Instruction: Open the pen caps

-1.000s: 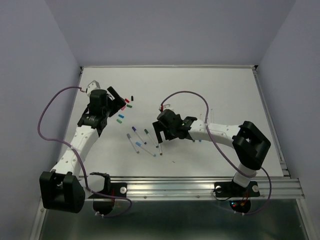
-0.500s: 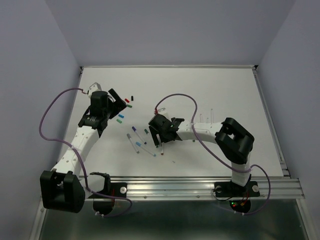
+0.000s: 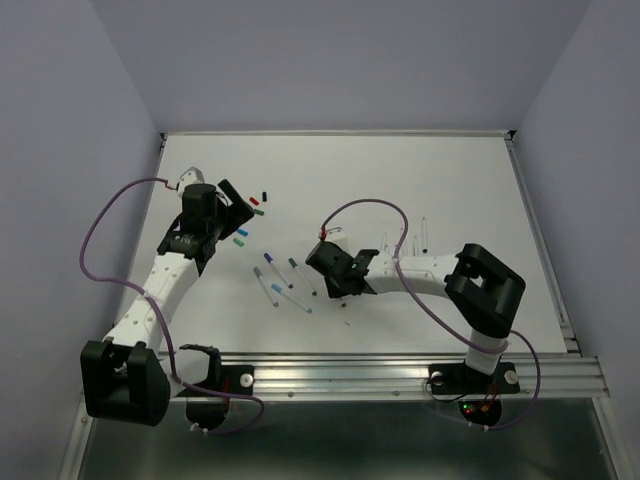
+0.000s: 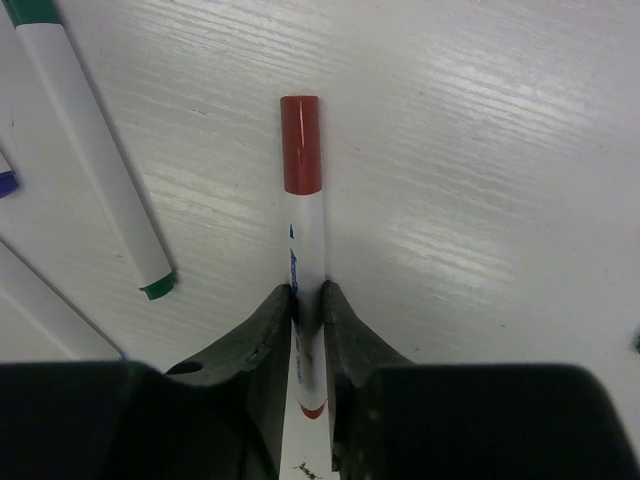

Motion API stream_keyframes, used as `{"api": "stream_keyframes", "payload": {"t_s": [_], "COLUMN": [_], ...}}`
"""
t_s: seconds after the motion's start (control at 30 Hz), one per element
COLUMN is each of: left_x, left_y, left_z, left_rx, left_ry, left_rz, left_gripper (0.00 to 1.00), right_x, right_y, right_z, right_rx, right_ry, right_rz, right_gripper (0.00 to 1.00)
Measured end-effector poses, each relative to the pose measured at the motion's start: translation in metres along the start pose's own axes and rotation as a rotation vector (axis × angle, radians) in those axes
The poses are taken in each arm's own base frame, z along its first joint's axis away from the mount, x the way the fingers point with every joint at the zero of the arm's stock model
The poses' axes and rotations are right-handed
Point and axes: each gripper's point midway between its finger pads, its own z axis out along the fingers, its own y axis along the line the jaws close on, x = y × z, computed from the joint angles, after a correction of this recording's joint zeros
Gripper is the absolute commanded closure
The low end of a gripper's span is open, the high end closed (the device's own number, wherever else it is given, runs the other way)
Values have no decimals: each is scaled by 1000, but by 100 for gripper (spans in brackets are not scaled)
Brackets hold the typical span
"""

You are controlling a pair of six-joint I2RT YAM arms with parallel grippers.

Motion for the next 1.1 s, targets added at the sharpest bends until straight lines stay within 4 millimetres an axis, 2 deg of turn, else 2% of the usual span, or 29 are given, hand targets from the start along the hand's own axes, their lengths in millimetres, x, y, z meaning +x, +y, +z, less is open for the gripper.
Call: {"api": "stream_keyframes", "payload": {"t_s": [0.03, 0.1, 0.17, 0.33, 0.43, 0.5, 0.57, 0.7, 0.77, 0.83, 0.97, 1.1], "left_x": [0, 1, 2, 11, 27, 40, 51, 69, 77, 86, 97, 103], "left_y": [0, -1, -3, -21, -42, -53, -68, -106, -121, -131, -144, -150], "left_z": [0, 0, -1, -3, -8, -13, -20, -38, -45, -50, -53, -52], "left_rx": [1, 6, 17, 127, 267, 335, 408, 555, 609, 641, 673, 683], "left_ry": [1, 5, 13, 56, 112, 151, 187, 229, 246, 269, 298, 316], "left_rz": [0, 0, 1, 11, 25, 38, 46, 72, 78, 84, 79, 67], "left_gripper": [1, 1, 1, 1, 1, 1, 1, 2, 3, 3, 8, 17], "right_x": [0, 1, 1, 0, -4, -14, -34, -86, -102, -112, -115, -120], "right_y": [0, 1, 1, -3, -4, -4, 0, 6, 10, 13, 15, 20], "right_z": [0, 0, 0, -5, -17, -29, -47, -92, -106, -114, -116, -121], "right_rx": [-1, -3, -5, -10, -50, -92, -171, -330, -384, -422, -451, -486], "right_ry": [1, 2, 1, -12, -38, -73, -140, -321, -380, -415, -422, -442], "right_rz": [3, 5, 4, -32, -62, -54, -32, 19, 25, 21, 7, -7], "right_gripper": [89, 96, 99, 99, 99, 99, 99, 99, 99, 99, 99, 99]}}
